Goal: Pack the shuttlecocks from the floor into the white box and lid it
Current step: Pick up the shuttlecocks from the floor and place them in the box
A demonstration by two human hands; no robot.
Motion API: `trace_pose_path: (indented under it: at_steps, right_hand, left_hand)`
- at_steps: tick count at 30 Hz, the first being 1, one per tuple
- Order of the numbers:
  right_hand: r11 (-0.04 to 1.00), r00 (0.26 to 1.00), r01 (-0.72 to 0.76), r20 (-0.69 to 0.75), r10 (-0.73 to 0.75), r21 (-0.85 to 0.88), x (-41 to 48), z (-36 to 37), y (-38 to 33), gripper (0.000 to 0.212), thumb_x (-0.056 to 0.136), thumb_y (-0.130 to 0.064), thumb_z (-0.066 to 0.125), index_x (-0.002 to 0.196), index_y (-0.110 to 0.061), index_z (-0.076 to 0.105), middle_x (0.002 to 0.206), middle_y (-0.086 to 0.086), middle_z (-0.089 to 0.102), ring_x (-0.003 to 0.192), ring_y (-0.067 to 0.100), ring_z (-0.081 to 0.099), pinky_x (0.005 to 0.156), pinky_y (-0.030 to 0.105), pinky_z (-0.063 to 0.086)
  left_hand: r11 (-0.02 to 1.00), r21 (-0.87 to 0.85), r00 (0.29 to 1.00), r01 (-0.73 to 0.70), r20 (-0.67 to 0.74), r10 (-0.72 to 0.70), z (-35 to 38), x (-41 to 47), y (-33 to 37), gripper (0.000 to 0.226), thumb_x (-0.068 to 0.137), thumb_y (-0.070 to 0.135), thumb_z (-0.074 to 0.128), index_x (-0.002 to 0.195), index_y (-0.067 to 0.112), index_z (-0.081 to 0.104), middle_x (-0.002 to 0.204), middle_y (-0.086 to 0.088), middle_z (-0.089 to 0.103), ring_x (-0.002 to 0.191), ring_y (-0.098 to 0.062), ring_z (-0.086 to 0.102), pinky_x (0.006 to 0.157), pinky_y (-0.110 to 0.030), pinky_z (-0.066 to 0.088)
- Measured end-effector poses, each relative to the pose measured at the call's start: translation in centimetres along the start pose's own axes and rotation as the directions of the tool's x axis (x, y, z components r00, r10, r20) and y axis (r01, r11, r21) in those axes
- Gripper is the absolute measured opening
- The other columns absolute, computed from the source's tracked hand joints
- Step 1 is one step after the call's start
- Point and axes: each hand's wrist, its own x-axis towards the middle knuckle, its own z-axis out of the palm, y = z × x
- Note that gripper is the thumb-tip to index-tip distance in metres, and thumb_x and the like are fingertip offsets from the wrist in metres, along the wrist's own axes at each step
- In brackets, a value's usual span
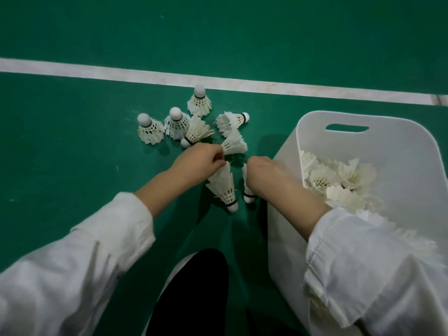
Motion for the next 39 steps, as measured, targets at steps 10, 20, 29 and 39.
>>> trace_pose_path:
  at_steps: [10, 20, 29, 39]
  right_hand:
    - [1.0, 0.995, 0.022, -0.101, -0.022, 0.0, 0.6, 0.6, -0.1, 0.03, 0.085, -0.002, 0.058, 0.114, 0.002, 0.052, 0.12, 0.017, 0.058, 0.113, 0.029, 0.054, 0.088, 0.031, 0.043]
    - [0.996, 0.988, 0.075, -0.139, -0.069, 0.037, 0.2, 0.6, -0.3, 0.02, 0.089, 0.0, 0.046, 0.106, 0.002, 0.055, 0.114, 0.02, 0.059, 0.103, 0.031, 0.056, 0.076, 0.03, 0.04]
    - [0.995, 0.987, 0.083, -0.141, -0.075, 0.049, 0.7, 0.5, -0.8, 0.011, 0.09, -0.001, 0.044, 0.094, -0.005, 0.053, 0.108, 0.019, 0.06, 0.083, 0.031, 0.051, 0.067, 0.028, 0.036]
    - [0.993, 0.984, 0.083, -0.168, -0.068, 0.084, 1.4, 0.9, -0.7, 0.017, 0.088, -0.001, 0.046, 0.101, 0.0, 0.057, 0.105, 0.019, 0.062, 0.091, 0.031, 0.057, 0.068, 0.027, 0.037]
  left_hand:
    - [0.963, 0.204, 0.965, -0.175, -0.161, 0.209, 0.3, 2.2, 1.0, 0.051, 0.091, 0.011, 0.052, 0.138, 0.024, 0.036, 0.142, -0.004, 0.032, 0.095, -0.024, 0.057, 0.06, -0.035, 0.048]
    - [0.966, 0.24, 0.956, -0.091, -0.249, 0.152, -0.2, 1.6, 0.9, 0.024, 0.087, 0.028, 0.06, 0.095, 0.005, 0.058, 0.116, -0.011, 0.043, 0.11, -0.027, 0.04, 0.086, -0.039, 0.045]
    - [0.934, -0.348, 0.926, 0.084, -0.318, -0.202, -2.7, -8.3, -2.0, 0.018, 0.091, 0.023, 0.057, 0.091, 0.013, 0.042, 0.07, -0.002, 0.056, 0.048, -0.019, 0.055, 0.046, -0.027, 0.041]
    - [0.945, -0.218, 0.969, 0.245, 0.066, -0.237, 1.4, -4.8, -1.9, 0.035, 0.092, 0.039, 0.051, 0.124, 0.025, 0.051, 0.087, -0.007, 0.066, 0.071, -0.02, 0.061, 0.07, -0.035, 0.051]
